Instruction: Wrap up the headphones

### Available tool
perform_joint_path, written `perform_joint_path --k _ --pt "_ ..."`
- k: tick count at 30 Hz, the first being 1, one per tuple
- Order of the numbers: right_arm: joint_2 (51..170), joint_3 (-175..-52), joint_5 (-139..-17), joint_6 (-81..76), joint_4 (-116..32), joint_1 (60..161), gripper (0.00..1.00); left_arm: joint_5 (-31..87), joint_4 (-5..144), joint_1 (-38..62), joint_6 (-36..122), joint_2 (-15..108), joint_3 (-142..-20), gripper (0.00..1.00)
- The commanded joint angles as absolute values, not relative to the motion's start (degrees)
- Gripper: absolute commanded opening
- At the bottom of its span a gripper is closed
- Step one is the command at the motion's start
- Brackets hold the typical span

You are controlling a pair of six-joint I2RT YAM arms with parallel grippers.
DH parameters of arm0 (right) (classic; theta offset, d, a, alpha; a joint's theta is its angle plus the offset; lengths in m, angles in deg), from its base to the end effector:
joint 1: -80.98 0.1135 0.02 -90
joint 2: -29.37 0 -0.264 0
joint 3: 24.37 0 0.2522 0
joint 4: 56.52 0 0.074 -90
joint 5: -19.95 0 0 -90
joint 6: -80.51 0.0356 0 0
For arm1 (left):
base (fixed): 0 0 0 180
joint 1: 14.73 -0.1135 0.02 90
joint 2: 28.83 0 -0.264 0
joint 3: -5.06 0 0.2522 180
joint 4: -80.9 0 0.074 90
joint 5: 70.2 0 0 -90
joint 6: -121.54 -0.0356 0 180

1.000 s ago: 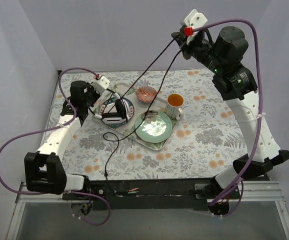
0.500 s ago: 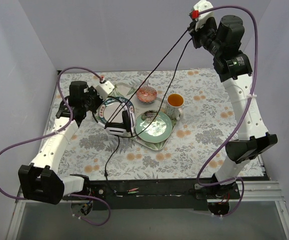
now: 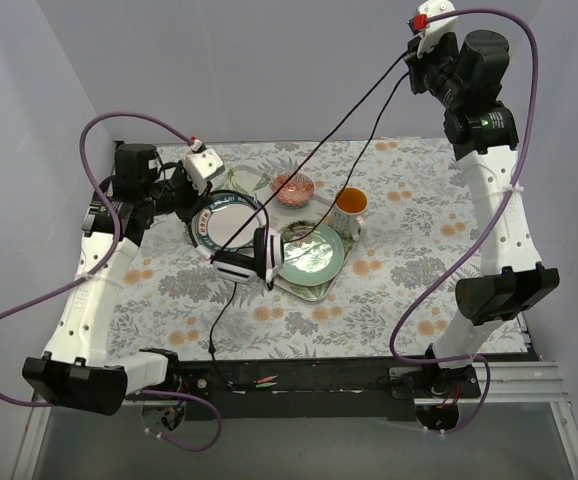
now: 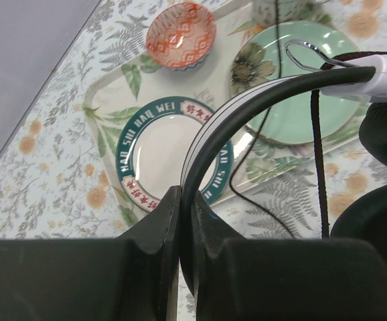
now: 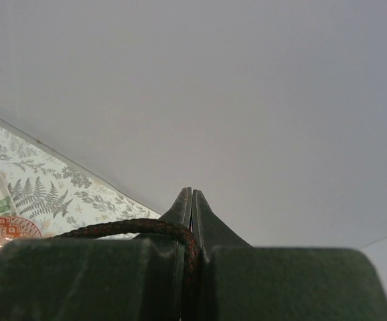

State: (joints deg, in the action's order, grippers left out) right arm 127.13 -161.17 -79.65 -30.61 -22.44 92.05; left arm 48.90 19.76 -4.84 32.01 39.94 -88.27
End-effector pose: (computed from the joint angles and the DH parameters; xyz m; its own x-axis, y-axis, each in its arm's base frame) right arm 0.3524 0.0750 0.5434 0.2061 -0.3217 -0.9241 -0.2981 0.8789 -0.3724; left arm 0.2317 -0.0580 0.4018 -0.5915 0.0958 -0.8006 0.5300 0.7945 -0.2964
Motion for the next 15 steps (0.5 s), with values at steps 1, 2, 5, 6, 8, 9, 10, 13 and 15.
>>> perform_joint_path --k 1,2,5,6,8,9,10,13,15 --pt "125.88 -160.04 -79.54 -29.00 -26.94 90.56 0.01 59.16 12.91 -4.80 35.32 37.35 -94.91 0.00" --pt "125.88 -159.33 -79.54 -28.91 -27.11 90.39 0.01 59.95 12.82 -4.80 36.45 37.44 -95.80 0.00" --pt "125.53 -156.88 -80.06 -28.56 -27.46 90.21 0.01 64.17 11.77 -4.88 39.45 38.05 -100.63 0.00" --pt "125.44 -156.34 -80.50 -28.39 -27.55 90.21 0.01 65.92 10.90 -4.80 40.15 38.23 -101.94 0.00" --pt "125.61 -154.77 -81.12 -28.12 -27.64 90.21 0.01 70.67 10.01 -4.80 42.09 38.58 -105.46 0.00" --pt "125.61 -153.97 -82.34 -27.95 -27.64 90.12 0.01 71.99 10.18 -4.80 43.22 38.93 -106.43 0.00" --pt "125.61 -153.36 -83.05 -27.51 -27.64 90.21 0.01 74.00 10.53 -4.80 44.54 39.02 -108.44 0.00" --pt "125.61 -150.46 -86.65 -24.89 -28.87 90.30 0.01 75.52 14.21 -4.88 50.95 40.16 -111.44 0.00" --pt "125.70 -147.57 -90.69 -22.94 -30.36 90.91 0.01 75.43 19.11 -4.80 58.68 41.21 -114.78 0.00"
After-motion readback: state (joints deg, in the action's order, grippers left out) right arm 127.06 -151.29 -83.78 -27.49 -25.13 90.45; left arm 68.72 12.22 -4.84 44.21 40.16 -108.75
